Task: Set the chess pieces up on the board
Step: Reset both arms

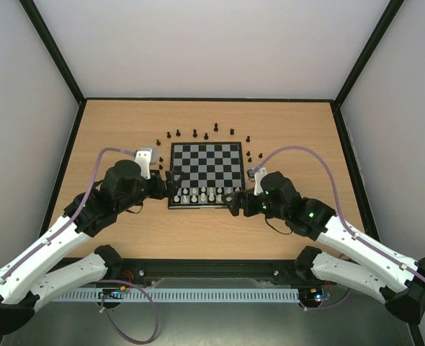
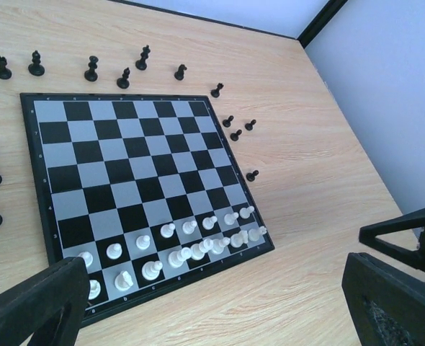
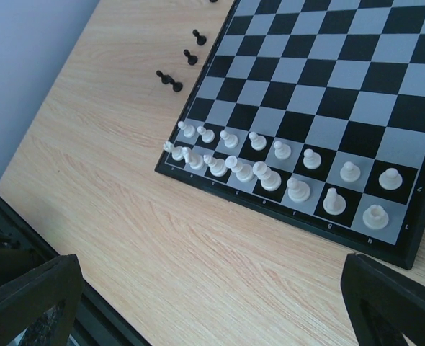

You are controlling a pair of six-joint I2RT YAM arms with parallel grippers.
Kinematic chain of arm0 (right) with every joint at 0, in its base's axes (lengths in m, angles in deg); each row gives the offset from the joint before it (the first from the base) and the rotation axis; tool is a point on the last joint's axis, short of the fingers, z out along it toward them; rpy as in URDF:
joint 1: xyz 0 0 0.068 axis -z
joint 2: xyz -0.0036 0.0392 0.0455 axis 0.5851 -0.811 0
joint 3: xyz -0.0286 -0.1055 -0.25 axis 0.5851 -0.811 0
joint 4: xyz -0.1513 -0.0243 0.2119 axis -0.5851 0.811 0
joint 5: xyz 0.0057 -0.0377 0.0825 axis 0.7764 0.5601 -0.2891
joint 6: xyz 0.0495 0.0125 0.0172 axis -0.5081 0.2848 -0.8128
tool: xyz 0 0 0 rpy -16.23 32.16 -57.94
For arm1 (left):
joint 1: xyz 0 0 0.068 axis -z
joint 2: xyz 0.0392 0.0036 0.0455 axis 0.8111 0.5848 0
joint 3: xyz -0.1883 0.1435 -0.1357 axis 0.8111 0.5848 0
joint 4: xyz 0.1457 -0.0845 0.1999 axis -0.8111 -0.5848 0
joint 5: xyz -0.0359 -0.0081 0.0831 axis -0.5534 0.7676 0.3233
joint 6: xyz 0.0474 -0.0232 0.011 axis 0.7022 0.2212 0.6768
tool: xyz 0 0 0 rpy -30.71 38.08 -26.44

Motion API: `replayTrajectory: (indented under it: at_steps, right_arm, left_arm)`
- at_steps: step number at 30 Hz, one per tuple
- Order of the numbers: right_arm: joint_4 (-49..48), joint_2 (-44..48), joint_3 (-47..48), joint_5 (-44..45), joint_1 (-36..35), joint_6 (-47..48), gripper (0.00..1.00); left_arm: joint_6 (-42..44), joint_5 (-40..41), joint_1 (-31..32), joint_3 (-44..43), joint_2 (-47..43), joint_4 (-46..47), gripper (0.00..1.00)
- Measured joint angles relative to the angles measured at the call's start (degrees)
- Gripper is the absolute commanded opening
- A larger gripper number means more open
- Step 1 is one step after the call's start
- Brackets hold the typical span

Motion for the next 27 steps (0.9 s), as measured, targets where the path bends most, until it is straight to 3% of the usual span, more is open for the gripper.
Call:
replayTrajectory:
  at_steps: [14, 27]
  right_arm:
    - [1.25, 10.51, -3.37, 6.32, 0.00, -2.49, 0.99]
    - [2.32, 12.83, -4.17, 10.01, 0.00, -2.51, 0.99]
  left_arm:
    - [-0.92, 0.04, 0.00, 5.14, -4.76, 3.52, 0.99]
    - [-0.96, 0.07, 0.00, 6.97, -3.06, 6.43, 0.99]
